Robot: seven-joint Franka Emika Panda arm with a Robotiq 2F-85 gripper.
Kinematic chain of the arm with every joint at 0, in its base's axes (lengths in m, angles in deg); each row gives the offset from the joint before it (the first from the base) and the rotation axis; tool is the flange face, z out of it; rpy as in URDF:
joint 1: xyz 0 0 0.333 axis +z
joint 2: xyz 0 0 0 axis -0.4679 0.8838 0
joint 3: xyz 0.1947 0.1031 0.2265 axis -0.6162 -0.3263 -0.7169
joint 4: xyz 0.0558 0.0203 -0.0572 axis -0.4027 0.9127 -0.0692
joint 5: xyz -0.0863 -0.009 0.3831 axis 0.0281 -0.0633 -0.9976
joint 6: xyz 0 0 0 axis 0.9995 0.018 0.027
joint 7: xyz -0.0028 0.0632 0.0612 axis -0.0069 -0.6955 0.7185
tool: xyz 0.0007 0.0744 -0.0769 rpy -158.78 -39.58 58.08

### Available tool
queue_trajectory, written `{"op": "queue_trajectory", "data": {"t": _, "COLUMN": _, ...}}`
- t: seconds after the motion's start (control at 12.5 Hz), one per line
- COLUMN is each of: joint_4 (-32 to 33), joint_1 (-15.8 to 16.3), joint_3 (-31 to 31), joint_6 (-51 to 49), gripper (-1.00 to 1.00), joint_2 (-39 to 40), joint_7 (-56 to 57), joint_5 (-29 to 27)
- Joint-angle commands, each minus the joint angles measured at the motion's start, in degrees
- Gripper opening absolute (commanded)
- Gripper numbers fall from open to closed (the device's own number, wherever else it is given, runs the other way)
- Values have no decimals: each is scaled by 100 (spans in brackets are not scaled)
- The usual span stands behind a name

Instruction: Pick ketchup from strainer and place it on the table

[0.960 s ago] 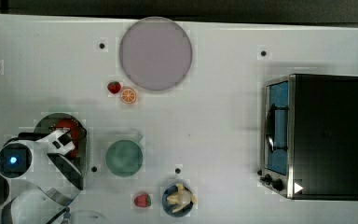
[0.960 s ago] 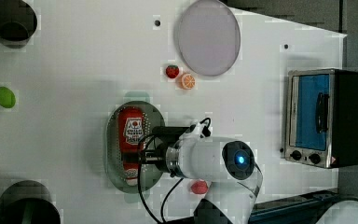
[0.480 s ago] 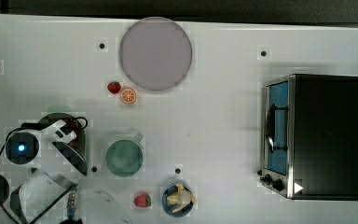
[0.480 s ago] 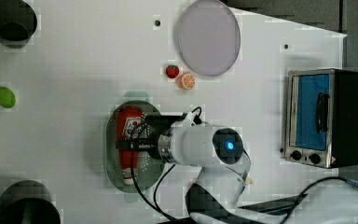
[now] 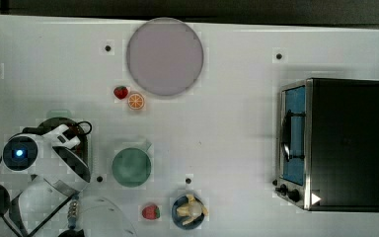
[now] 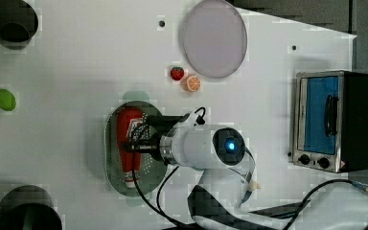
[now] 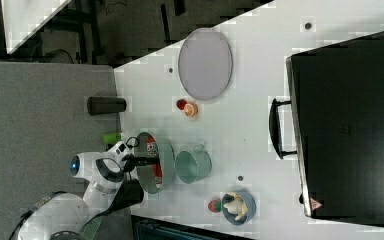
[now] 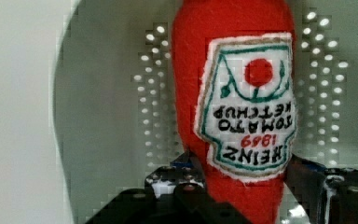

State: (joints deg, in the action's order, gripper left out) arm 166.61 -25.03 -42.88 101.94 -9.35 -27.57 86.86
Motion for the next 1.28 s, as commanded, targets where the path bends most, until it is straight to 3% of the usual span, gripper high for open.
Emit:
{"op": "queue_trajectory", "data": {"t": 0.08, "joint_4": -71, "joint_1": -11, "joint_3": -183, "joint_6": -533, "gripper": 13, "joint_2": -761, "joint_7": -240, "joint_5": -162}}
{"op": "queue_trajectory", "data": {"t": 0.48, "joint_4": -214, "joint_1": -324, "joint_3": -343, "joint_6": -1299, "gripper": 13, "joint_2": -2219, "joint_7": -85, "joint_5": -1248}}
{"op": "queue_trajectory", "data": {"t": 0.96, "joint_4": -904, "joint_1": -1025, "joint_3": 199, "joint_6": -3283, "gripper": 13, "joint_2": -3047, "joint_7": 1569, "joint_5": -1506}}
{"op": "queue_trajectory", "data": {"t": 1.28, "joint_4": -1126, "joint_1": -1348, "joint_3": 1015, "joint_6": -3599, "gripper": 13, "joint_2": -3162, "joint_7": 2578, "joint_5": -1507}}
